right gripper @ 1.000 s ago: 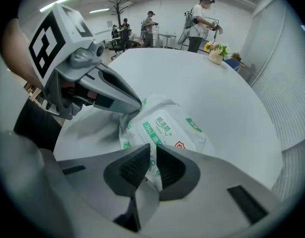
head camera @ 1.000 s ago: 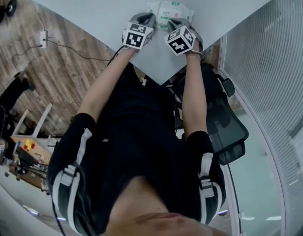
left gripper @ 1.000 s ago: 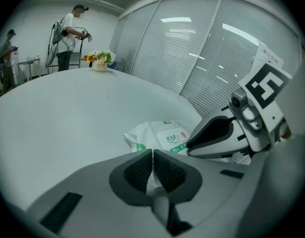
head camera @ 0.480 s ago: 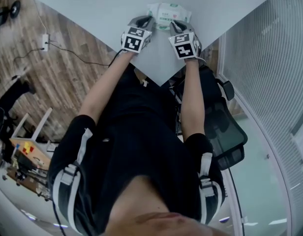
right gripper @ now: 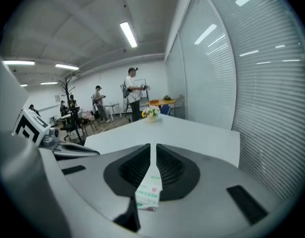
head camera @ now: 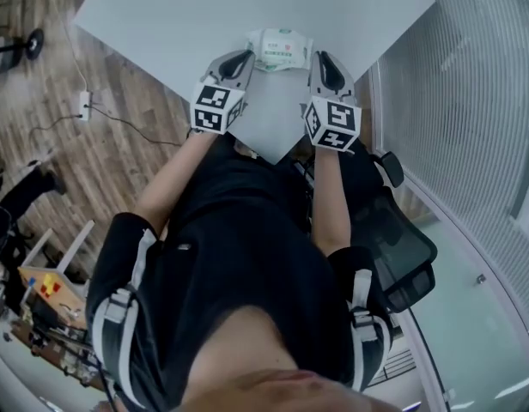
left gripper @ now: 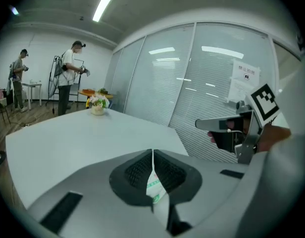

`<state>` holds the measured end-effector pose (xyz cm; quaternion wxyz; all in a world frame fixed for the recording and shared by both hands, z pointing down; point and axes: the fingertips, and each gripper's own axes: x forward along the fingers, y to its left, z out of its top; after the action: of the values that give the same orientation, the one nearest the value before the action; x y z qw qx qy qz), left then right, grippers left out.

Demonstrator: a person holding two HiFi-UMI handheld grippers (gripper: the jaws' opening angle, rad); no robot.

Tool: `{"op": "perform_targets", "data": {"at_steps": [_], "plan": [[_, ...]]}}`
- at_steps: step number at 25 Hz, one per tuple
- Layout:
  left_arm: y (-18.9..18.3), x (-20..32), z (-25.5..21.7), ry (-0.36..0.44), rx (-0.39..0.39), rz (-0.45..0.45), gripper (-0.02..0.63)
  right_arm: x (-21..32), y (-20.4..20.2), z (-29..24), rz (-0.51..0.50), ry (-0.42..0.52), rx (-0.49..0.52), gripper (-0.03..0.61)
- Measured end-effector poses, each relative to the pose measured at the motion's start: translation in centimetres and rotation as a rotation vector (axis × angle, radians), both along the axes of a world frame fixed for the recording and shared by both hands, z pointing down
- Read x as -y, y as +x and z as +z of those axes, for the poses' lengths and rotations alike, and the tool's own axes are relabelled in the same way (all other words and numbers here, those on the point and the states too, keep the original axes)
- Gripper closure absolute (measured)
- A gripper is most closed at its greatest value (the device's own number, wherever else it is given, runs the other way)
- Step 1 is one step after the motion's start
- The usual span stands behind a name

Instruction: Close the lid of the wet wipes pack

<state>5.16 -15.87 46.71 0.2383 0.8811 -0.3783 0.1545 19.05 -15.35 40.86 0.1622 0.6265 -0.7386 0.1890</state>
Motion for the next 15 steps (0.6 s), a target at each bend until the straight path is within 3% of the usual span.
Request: {"op": "perform_targets", "data": {"at_steps": [7,12,15], "plan": [[-1.3,-2.1,-9.9,0.159,-0.116,-0.044,0.588,-3.7,0.3,-7.4,0.053,0.198,0.029,0.523],[-2.2,-2.9,-12.7,0.226,-0.154,-0.091,0.588,-6.2,0.1,-8.2,0.069,0.229,0.039,0.528],[-2.2,-2.7,-12.7,0.233,-0.134,-0.089,0.588,-6.6,0.0,-7.9,0.06,0.227,0.048,0.541]]}}
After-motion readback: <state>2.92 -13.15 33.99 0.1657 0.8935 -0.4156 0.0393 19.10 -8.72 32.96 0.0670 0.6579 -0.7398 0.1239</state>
